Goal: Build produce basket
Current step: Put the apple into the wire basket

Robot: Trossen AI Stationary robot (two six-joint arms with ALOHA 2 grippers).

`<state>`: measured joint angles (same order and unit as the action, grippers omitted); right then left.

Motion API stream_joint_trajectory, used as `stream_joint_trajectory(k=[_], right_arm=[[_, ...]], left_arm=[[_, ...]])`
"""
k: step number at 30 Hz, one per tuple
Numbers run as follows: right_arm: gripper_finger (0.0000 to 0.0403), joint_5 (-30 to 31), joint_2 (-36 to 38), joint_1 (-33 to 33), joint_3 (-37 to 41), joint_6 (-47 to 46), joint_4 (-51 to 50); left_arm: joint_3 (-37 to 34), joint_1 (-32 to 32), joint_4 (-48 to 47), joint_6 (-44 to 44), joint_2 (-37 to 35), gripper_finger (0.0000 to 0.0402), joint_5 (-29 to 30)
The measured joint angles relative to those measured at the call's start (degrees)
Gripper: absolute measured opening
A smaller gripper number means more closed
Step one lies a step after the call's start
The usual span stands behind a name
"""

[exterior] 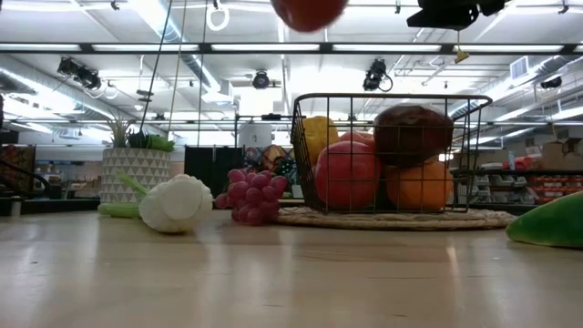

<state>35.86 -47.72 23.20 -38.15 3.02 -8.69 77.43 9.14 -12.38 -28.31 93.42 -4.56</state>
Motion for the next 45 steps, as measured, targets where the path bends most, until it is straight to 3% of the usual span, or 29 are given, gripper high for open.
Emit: stream_joint_trajectory(k=[6, 9, 25, 45], right_arm=[[0.0334, 0.0, 0.0, -0.02, 0.0, 0.08, -0.14], [0.0334, 0.02, 0.0, -0.02, 0.0, 0.12, -0.14], [0.0334, 0.04, 0.0, -0.02, 0.0, 0.14, 0.03], [0.0334, 0.07, 0.0, -0.02, 0.0, 0.14, 0.2]], left_arm=[[0.02, -1.78, 1.34, -0.95, 3.05, 0.0378, 12.45], [0.0, -2.84, 1.69, -0.9, 4.13, 0.0378, 15.81], [0.02, -6.73, 9.12, 8.96, 5.92, 0.0378, 15.68], [0.02, -8.08, 7.86, 12.8, 10.85, 0.0391, 17.04]])
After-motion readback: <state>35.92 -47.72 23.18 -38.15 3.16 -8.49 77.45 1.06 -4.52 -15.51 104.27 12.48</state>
